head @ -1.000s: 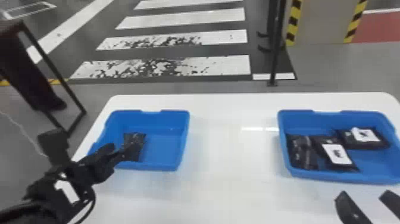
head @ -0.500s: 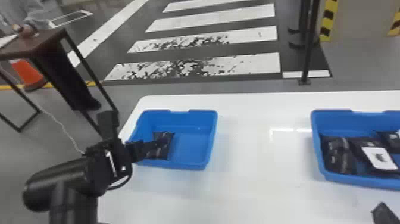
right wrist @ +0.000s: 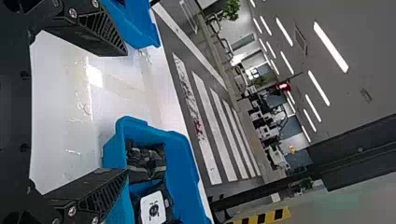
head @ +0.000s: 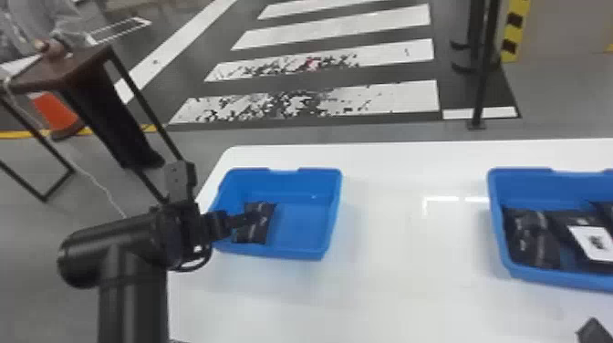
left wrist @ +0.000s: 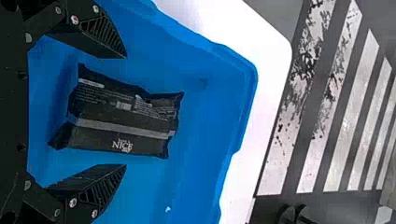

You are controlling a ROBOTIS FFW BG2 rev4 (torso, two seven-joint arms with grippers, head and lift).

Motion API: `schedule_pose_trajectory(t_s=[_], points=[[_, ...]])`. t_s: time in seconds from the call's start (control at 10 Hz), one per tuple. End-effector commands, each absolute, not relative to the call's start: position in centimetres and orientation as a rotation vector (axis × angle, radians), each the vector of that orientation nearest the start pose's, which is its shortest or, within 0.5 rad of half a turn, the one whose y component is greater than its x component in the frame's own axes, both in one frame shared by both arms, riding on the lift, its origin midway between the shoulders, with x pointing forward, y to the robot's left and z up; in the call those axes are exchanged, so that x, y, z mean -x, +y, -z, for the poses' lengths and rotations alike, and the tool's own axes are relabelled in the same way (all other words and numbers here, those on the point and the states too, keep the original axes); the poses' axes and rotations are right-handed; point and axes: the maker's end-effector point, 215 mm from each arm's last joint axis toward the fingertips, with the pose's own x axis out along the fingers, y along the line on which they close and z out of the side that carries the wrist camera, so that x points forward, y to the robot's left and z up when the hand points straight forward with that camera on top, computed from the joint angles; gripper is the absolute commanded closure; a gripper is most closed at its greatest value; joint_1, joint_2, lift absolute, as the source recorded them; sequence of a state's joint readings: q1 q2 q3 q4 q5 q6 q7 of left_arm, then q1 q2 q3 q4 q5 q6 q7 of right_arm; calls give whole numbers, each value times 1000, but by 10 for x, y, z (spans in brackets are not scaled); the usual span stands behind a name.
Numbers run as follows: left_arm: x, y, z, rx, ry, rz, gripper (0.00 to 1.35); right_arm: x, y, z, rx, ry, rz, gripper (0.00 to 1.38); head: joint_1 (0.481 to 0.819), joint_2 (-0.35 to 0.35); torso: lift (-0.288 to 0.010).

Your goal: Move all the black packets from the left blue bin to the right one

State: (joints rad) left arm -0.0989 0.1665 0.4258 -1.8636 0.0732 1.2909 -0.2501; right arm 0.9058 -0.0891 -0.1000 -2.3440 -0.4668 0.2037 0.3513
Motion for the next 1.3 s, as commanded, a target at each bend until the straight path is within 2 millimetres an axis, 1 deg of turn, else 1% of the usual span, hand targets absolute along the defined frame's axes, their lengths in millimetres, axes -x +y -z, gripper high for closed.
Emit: schedule_pose_trajectory(t_s=[0.0,0.2,0.3,0.4,0.5,0.6,0.7,0.8,0.9,1.0,1.2], points=[[-493,427,450,239,853,-161,222,-315,-179,359,-392,269,-349,147,695,342,-140],[-497,426,465,249,893,-165,239,-315,-178,362,-401,277,-354,147,695,336,-140],[-499,425,469,246,906,-162,412,-315,-176,364,-412,282,-357,147,695,335,-140],[-497,422,475,250,930,-157,826,-314,-176,366,-415,286,-357,147,695,336,-140],[-495,424,480,258,938,-162,998,-315,-176,366,-421,287,-357,147,695,334,-140],[-495,426,483,251,939,-166,1197,-314,-175,369,-433,294,-358,147,695,334,-140],[-495,428,485,233,926,-164,1202,-314,-175,369,-434,294,-359,147,695,336,-140],[-501,427,482,222,887,-143,1202,-313,-175,370,-438,296,-358,147,695,340,-140],[-509,422,467,219,833,-114,1202,-313,-174,369,-439,295,-361,147,695,339,-140],[-511,415,444,206,779,-84,1202,-313,-175,370,-439,296,-360,147,695,333,-140],[-511,389,415,209,693,-8,1202,-314,-173,368,-440,293,-364,147,695,317,-140]])
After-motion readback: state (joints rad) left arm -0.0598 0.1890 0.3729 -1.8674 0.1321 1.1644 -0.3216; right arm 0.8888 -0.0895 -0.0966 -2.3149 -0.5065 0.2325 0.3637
